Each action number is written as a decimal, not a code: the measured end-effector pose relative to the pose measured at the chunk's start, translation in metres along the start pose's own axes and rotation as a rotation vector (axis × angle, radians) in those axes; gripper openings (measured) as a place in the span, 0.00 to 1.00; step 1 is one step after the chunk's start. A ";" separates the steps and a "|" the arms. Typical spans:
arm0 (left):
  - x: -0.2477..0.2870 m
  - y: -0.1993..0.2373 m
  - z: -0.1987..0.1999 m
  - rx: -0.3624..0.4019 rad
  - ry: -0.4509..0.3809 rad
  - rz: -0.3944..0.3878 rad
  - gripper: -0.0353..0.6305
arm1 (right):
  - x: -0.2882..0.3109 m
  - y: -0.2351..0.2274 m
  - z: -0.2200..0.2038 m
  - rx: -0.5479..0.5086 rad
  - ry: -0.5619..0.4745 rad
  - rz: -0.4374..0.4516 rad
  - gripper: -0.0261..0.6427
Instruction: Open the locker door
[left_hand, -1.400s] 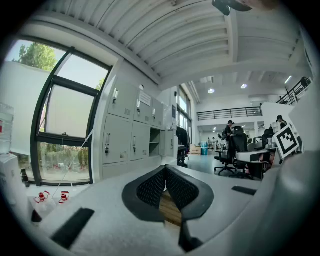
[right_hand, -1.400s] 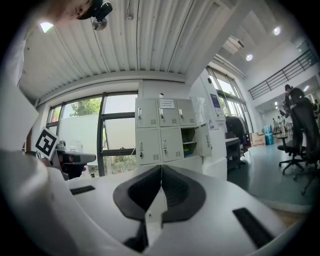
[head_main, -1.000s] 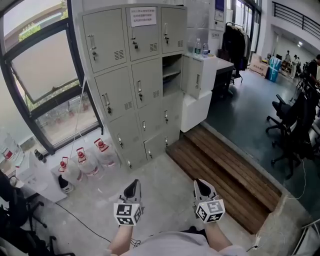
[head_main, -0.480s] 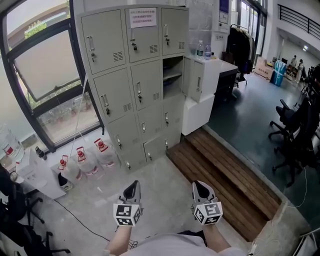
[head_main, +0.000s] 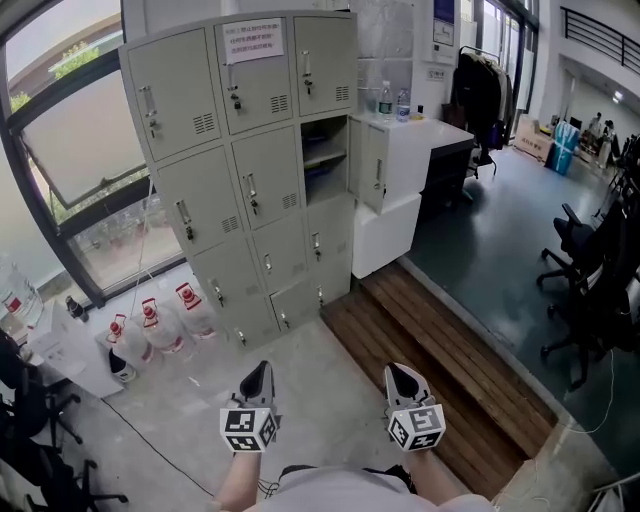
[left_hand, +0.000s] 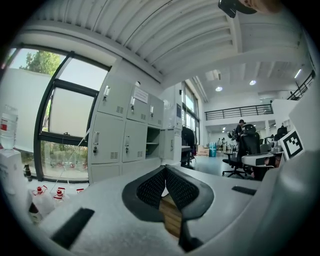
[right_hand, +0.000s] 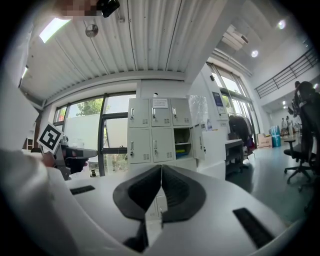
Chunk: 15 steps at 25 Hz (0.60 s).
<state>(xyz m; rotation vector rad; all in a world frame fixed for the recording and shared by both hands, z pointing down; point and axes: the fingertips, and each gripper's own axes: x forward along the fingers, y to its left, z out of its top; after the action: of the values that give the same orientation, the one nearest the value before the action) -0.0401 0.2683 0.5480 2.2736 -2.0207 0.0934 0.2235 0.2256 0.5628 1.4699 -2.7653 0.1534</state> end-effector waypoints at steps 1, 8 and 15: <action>0.007 -0.008 0.001 0.003 0.001 0.002 0.07 | 0.001 -0.010 -0.001 0.003 0.001 0.002 0.06; 0.059 -0.034 -0.001 0.054 0.032 -0.018 0.07 | 0.033 -0.050 -0.015 0.045 0.002 0.023 0.06; 0.142 0.009 -0.014 0.041 0.036 -0.030 0.07 | 0.114 -0.075 -0.047 0.055 0.055 0.006 0.06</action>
<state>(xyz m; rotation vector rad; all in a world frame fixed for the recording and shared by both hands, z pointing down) -0.0318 0.1285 0.5777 2.3081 -1.9839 0.1735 0.2197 0.0938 0.6220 1.4467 -2.7434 0.2677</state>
